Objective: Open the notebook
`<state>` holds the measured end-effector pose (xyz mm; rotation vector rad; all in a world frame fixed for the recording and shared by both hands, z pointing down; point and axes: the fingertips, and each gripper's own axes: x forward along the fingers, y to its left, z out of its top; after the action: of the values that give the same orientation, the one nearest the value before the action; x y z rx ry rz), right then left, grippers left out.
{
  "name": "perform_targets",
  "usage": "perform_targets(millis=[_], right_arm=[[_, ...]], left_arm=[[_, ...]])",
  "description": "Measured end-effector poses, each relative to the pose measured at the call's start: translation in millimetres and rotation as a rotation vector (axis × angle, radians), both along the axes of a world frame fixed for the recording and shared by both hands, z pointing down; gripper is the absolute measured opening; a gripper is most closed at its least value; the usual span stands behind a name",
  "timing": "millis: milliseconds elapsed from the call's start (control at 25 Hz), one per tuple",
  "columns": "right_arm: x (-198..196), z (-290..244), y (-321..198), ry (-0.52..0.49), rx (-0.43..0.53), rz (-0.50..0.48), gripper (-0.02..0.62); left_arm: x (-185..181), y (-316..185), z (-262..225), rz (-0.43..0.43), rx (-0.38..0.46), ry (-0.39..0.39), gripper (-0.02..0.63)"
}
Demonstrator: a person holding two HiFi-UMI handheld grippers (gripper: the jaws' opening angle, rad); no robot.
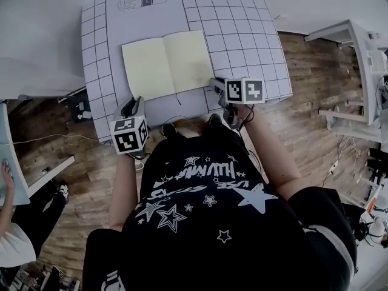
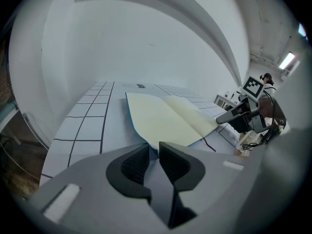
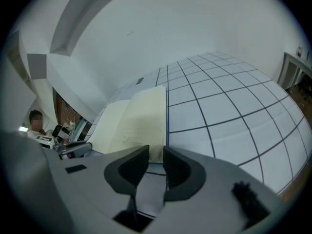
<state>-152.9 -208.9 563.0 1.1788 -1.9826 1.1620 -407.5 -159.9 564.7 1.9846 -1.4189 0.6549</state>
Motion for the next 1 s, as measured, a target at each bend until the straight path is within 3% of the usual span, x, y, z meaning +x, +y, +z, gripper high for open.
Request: perform_targets(millis=[280, 440, 720, 1000], right_arm=[[1.9, 2.6, -0.9, -0.022, -0.039, 0.068, 0.091], [0.7, -4.5, -1.1, -0.028, -0.017, 0.058, 0.049], [-21.7, -45.8, -3.4, -0.066, 0.055, -0.042, 0.018], [-95.8, -84.0, 5.1, -0.211, 0.122, -0.227, 0.017]], left_arm=[[0.7, -0.1, -0.1, 0.031, -0.014, 0.041, 0.075], [0.4, 0.7, -1.6, 0.036, -0.018, 0.07, 0.075], [-0.5, 2.0, -12.8, 0.062, 0.022, 0.086, 0.099], [-5.1, 7.4, -23.9, 0.069, 0.045, 0.091, 0.137]])
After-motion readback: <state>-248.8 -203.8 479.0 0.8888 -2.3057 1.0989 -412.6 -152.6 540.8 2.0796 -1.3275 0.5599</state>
